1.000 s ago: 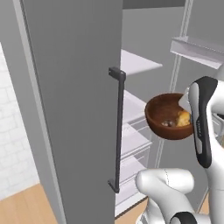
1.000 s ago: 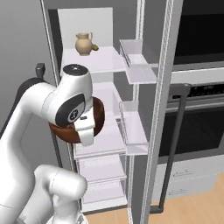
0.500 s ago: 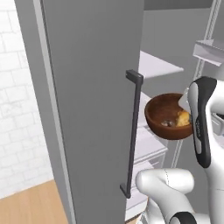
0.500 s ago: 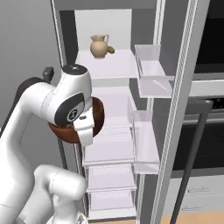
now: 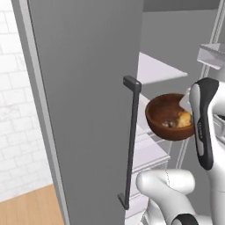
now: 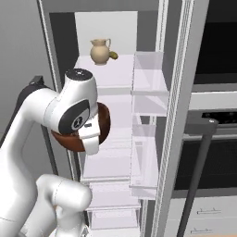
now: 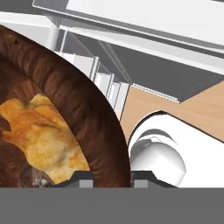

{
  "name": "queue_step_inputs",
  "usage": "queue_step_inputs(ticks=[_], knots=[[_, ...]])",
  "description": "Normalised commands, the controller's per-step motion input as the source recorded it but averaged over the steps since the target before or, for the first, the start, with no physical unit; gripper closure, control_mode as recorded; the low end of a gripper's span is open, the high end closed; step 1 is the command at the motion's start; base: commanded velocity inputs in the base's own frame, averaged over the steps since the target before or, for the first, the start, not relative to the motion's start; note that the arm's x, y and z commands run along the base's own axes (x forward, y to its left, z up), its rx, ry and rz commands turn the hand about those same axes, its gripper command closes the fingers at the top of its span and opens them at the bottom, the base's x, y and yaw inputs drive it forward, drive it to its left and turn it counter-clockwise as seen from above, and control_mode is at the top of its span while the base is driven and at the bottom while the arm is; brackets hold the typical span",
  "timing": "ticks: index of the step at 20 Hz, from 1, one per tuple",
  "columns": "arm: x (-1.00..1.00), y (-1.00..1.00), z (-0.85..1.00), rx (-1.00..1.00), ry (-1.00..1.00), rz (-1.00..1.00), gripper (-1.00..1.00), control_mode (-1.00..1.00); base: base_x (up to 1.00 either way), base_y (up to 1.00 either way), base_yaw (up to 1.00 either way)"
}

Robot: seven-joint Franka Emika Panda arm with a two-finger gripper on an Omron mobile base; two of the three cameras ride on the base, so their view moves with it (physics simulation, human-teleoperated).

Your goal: Pick the chicken drumstick and mushroom from their plates and place them in the bowl. Then put the bowl in the fridge.

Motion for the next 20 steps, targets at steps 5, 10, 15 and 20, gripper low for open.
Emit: queue_step_inputs(ticks=[5,10,15,20], knots=[[0.12,0.00,-0.03,0.00,-0.02,0.00,1.00,-1.00,0.46,0.11,0.00],[0.47,-0.01,-0.19,0.07,-0.15,-0.06,1.00,-1.00,0.00,0.00,0.00],[0.46,0.09,-0.25,0.08,-0.16,-0.22,1.00,-1.00,0.00,0.00,0.00],[0.15,0.05,-0.28,0.21,-0.15,-0.24,1.00,-1.00,0.00,0.00,0.00]])
